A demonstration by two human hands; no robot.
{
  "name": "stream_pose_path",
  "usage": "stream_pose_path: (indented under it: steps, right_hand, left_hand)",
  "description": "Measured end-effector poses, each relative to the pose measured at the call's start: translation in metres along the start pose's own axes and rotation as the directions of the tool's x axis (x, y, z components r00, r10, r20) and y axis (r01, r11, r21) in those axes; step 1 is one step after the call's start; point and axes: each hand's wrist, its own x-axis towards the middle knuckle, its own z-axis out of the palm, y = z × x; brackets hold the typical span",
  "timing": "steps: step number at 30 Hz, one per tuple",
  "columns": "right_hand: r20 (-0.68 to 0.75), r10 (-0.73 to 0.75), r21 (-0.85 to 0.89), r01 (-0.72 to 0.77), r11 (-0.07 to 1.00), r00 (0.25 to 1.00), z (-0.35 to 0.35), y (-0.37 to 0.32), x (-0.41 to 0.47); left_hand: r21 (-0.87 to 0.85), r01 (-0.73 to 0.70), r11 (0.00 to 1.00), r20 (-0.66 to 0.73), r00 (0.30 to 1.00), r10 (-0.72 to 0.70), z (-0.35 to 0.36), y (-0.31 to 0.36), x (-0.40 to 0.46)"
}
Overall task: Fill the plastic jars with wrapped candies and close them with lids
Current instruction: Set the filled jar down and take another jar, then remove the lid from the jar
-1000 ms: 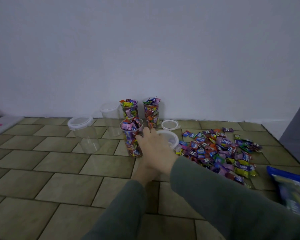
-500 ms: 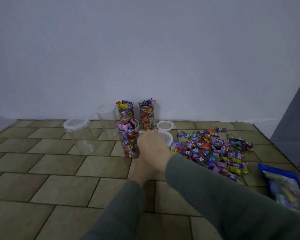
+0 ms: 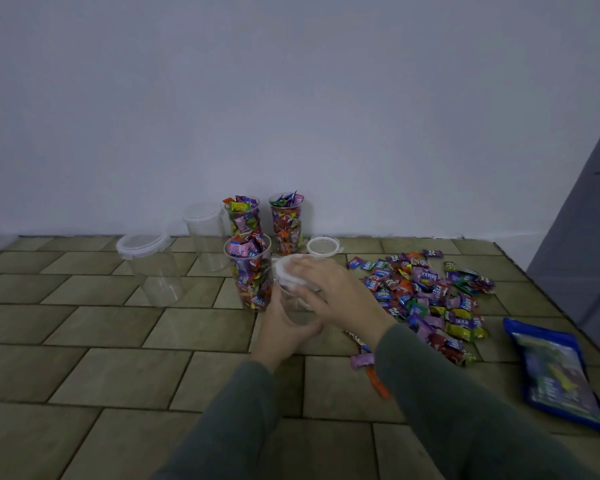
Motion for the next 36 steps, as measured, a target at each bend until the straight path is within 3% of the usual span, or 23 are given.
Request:
stream_pose_path:
  steps: [3, 7, 11, 14, 19, 21, 25, 32, 36]
  right_hand:
    - [-0.177, 0.182, 0.223, -0.140, 0.965, 0.967, -0.010, -0.007, 0.008]
    - [-0.352, 0.498, 0.473, -0.308, 0.825, 0.793, -0.014, 0.000, 0.005]
    - [-0.086, 0.745, 0.621, -0.549, 0.559, 0.662, -0.005, 0.007, -0.013]
    - [0.124, 0.789, 0.491, -0.728, 0.478, 0.602, 0.013, 0.014, -0.032]
    - [0.385, 0.750, 0.099, -0.832, 0.546, 0.538, 0.047, 0.013, -0.056]
    - [0.383, 0.753, -0.026, -0.808, 0.588, 0.535, 0.056, 0.013, -0.058]
    - [0.282, 0.740, -0.244, -0.701, 0.670, 0.610, 0.060, 0.005, -0.053]
    - [0.299, 0.753, -0.267, -0.706, 0.656, 0.586, 0.062, 0.008, -0.050]
    - [0.284, 0.749, -0.146, -0.745, 0.651, 0.598, 0.049, 0.013, -0.049]
  left_hand:
    - [-0.034, -0.005, 0.999, -0.001, 1.000, 0.005, -0.002, -0.005, 0.000]
    - [-0.060, -0.016, 0.998, -0.045, 0.999, 0.013, -0.018, -0.012, -0.007]
    - [-0.131, 0.027, 0.991, -0.055, 0.998, -0.034, -0.034, -0.017, -0.015]
    - [-0.144, 0.060, 0.988, -0.067, 0.995, -0.070, -0.043, -0.017, -0.018]
    - [-0.111, 0.095, 0.989, -0.090, 0.990, -0.105, -0.053, -0.020, -0.022]
    - [-0.098, 0.123, 0.988, -0.091, 0.987, -0.132, -0.056, -0.020, -0.025]
    - [-0.084, 0.112, 0.990, -0.118, 0.986, -0.121, -0.059, -0.020, -0.028]
    - [-0.029, 0.117, 0.993, -0.082, 0.990, -0.119, -0.059, -0.008, -0.032]
    - [0.086, -0.002, 0.996, -0.274, 0.961, 0.026, -0.060, 0.005, -0.041]
